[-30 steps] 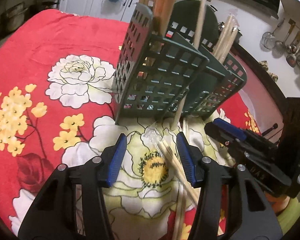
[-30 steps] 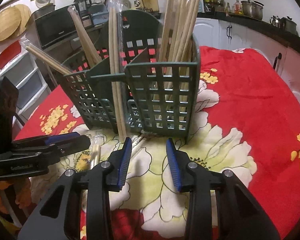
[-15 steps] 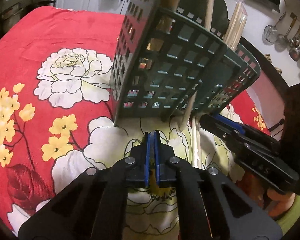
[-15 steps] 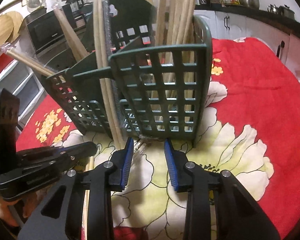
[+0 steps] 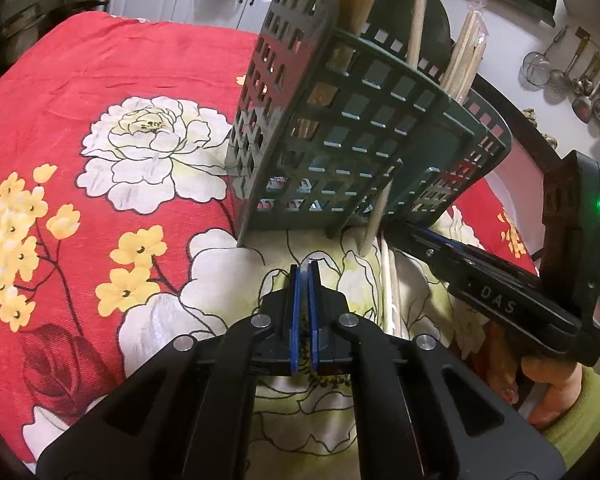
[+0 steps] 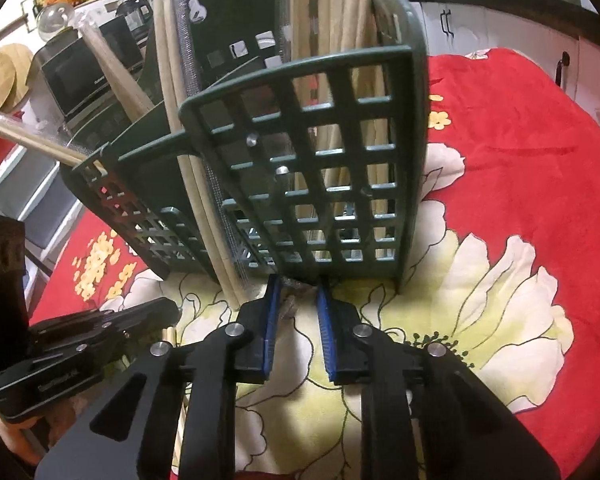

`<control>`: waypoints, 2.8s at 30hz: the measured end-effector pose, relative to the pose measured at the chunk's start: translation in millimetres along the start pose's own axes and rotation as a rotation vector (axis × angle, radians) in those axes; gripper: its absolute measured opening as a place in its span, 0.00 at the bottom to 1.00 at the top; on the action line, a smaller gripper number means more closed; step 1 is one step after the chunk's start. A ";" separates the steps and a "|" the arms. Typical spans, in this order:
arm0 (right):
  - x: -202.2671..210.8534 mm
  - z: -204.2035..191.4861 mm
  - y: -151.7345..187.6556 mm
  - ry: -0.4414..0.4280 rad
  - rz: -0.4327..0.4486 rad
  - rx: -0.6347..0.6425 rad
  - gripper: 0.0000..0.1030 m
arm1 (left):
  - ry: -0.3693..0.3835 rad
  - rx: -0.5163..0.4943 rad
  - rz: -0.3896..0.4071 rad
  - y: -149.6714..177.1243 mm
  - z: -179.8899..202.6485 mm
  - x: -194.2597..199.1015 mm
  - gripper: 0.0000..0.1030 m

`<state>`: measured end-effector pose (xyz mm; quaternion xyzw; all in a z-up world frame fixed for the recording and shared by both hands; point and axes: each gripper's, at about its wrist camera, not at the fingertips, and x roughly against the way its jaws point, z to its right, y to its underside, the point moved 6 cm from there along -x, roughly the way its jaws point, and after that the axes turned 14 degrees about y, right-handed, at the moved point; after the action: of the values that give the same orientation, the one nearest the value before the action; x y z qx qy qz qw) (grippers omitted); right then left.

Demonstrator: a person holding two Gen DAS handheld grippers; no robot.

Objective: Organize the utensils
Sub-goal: 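Close the left tool on a chopstick while the right tool grasps another, then lift the chopsticks with both tools and carry them above the caddy, then lower the held chopsticks with both tools into the caddy compartments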

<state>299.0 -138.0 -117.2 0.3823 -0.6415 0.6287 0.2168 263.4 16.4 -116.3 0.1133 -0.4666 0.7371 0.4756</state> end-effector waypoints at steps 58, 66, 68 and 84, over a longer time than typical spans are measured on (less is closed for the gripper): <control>293.1 14.3 -118.5 0.008 0.701 0.133 0.03 | 0.127 -0.379 0.451 -150.8 195.0 165.5 0.01; 297.7 13.8 -150.5 0.015 0.737 0.110 0.03 | 0.070 -0.361 0.502 -189.3 185.9 176.3 0.01; 295.8 13.0 -157.4 0.014 0.736 0.106 0.03 | 0.063 -0.349 0.505 -196.3 180.2 176.1 0.01; 247.5 -10.4 -179.0 0.089 0.729 0.166 0.03 | -0.063 -0.391 0.531 -208.8 157.2 152.1 0.01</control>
<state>281.5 -166.9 186.5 0.1176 -0.6723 0.7305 -0.0254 308.9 5.3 182.4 -0.0831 -0.6269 0.7280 0.2648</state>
